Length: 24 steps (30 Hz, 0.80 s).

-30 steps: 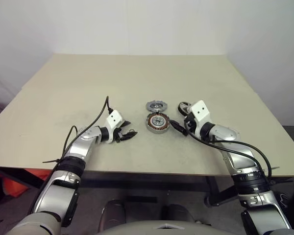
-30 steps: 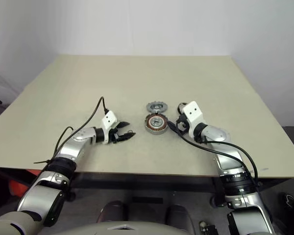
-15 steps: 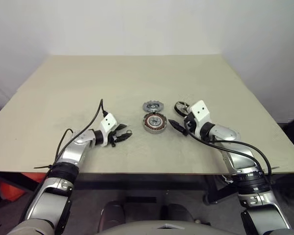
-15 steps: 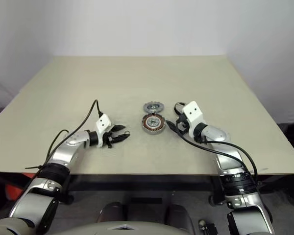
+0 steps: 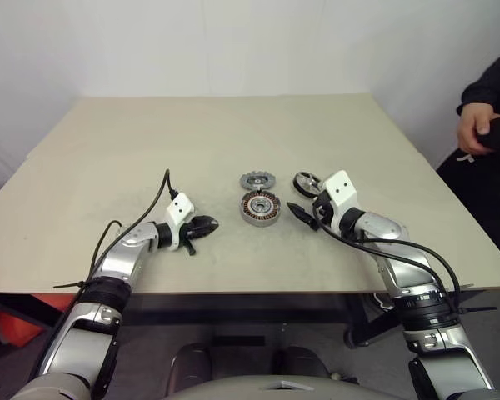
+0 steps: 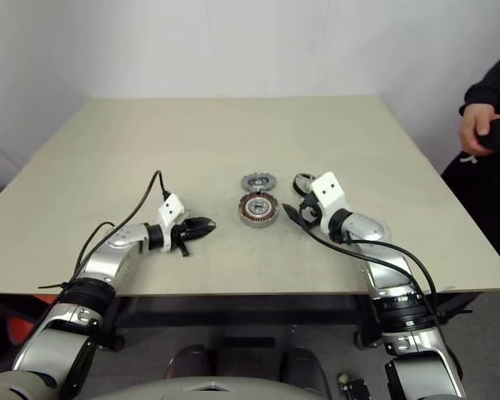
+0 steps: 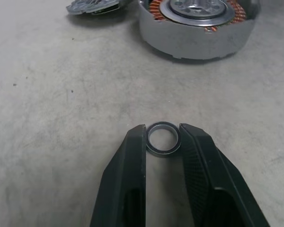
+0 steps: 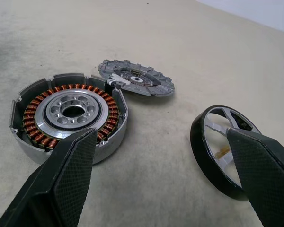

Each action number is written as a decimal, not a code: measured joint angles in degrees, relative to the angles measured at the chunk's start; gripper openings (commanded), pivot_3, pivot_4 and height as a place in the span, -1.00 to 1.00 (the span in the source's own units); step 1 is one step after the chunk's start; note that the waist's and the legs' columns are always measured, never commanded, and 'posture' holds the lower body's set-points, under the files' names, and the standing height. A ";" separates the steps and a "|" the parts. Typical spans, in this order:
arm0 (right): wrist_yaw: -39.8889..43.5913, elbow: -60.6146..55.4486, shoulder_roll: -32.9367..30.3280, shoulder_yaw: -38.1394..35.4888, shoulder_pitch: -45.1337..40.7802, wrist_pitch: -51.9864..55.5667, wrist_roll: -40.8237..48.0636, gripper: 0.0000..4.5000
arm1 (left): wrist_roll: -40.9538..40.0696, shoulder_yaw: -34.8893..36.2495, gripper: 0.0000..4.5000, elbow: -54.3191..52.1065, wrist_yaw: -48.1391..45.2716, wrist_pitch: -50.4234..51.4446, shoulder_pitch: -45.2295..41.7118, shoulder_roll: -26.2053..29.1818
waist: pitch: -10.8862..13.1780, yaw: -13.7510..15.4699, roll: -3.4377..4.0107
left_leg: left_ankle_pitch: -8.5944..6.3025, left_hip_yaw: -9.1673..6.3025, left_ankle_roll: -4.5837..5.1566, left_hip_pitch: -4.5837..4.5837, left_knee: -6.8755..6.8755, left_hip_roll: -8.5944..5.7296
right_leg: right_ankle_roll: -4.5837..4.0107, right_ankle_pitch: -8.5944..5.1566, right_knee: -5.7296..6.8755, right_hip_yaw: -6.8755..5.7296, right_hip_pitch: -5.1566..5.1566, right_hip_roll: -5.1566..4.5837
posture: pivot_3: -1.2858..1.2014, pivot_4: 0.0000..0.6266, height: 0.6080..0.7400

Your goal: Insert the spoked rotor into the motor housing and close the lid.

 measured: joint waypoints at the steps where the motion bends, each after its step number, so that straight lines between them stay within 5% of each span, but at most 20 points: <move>1: 0.01 -0.18 -0.13 -0.04 0.22 0.01 0.00 1.00 | -0.81 0.59 -0.68 -0.03 -0.37 1.28 -0.16 -0.01 | 0.00 0.04 0.00 | 0.00 0.01 0.00 -0.04 0.00 0.00 | 0.00 0.00 0.00 0.00 -0.01 0.00 | 0.03 -1.00 1.00; 12: 9.83 -18.21 -11.11 -0.05 17.67 5.54 3.34 1.00 | -7.49 3.04 -0.68 1.87 -6.72 9.54 -12.49 -3.31 | 0.03 2.51 -0.04 | -0.39 0.00 0.65 -0.44 0.12 -0.13 | -0.35 -0.01 -0.11 0.01 -0.07 -0.10 | 0.03 -1.00 1.00; 24: 3.37 -23.00 -8.03 -0.39 18.68 8.64 3.28 1.00 | 0.15 -1.78 -0.68 22.14 -8.46 -0.58 -23.34 -13.27 | 0.08 2.77 -0.12 | -0.33 -0.06 0.56 -0.33 0.15 -0.27 | 0.13 -0.23 -0.10 0.03 0.04 -0.20 | 0.03 -1.00 1.00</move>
